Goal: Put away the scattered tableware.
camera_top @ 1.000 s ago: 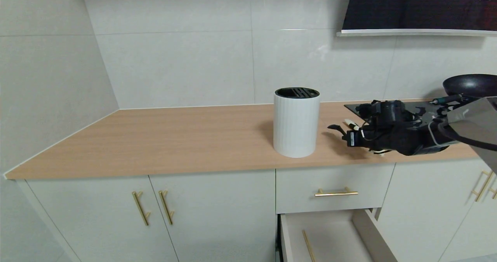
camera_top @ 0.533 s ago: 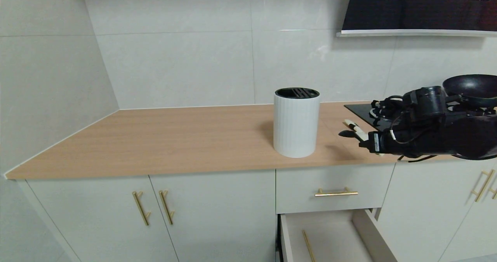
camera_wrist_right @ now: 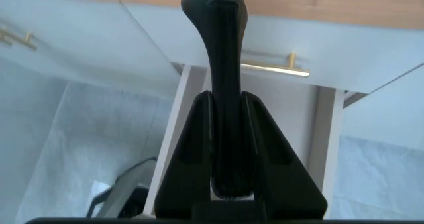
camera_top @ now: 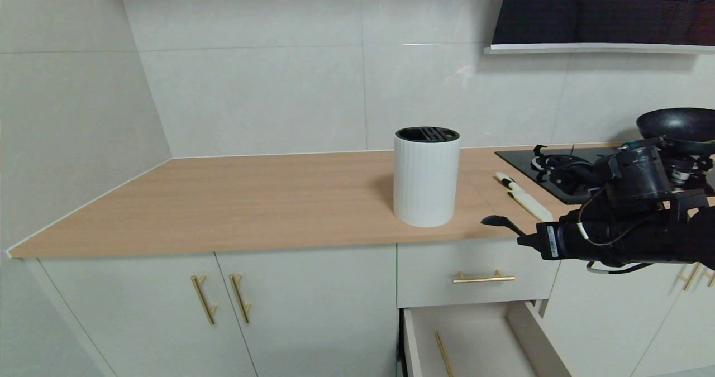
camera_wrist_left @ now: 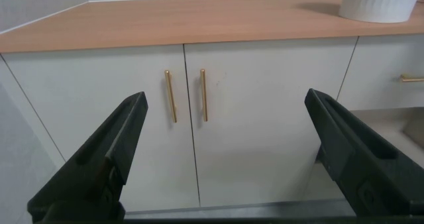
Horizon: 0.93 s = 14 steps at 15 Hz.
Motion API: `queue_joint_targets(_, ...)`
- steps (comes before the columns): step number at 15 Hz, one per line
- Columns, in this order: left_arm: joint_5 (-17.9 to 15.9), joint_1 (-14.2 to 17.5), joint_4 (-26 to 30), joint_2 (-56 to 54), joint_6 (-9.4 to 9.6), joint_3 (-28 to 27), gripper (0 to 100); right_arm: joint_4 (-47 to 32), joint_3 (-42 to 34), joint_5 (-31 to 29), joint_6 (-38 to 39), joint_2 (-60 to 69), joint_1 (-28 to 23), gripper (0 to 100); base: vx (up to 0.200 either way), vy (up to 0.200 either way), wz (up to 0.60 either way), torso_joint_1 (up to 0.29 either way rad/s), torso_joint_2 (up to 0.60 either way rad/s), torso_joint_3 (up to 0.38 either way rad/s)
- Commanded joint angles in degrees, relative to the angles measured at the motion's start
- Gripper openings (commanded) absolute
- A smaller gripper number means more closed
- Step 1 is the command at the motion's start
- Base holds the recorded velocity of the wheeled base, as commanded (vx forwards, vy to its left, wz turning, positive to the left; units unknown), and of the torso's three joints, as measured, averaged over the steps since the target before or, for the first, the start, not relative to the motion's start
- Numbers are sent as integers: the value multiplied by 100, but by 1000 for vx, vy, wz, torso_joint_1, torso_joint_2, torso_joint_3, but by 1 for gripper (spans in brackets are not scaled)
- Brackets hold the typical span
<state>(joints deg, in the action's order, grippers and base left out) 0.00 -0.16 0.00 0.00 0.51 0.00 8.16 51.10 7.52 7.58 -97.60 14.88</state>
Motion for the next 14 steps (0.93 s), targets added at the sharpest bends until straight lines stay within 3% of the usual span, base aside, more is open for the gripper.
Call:
queue_joint_targets(1, 0, -2, 0, 0, 2, 0, 100, 81, -13, -5, -11, -242, 32, 0, 0, 0, 0, 0, 0, 0)
queue_joint_targets(6, 0, -2, 0, 0, 2, 0, 100, 362, -74, -23, -64, -629, 58, 0, 0, 0, 0, -5, 13, 11)
queue_joint_targets(14, 0, -2, 0, 0, 2, 0, 100, 362, -101, -23, -108, -699, 67, 0, 0, 0, 0, -174, 425, 247)
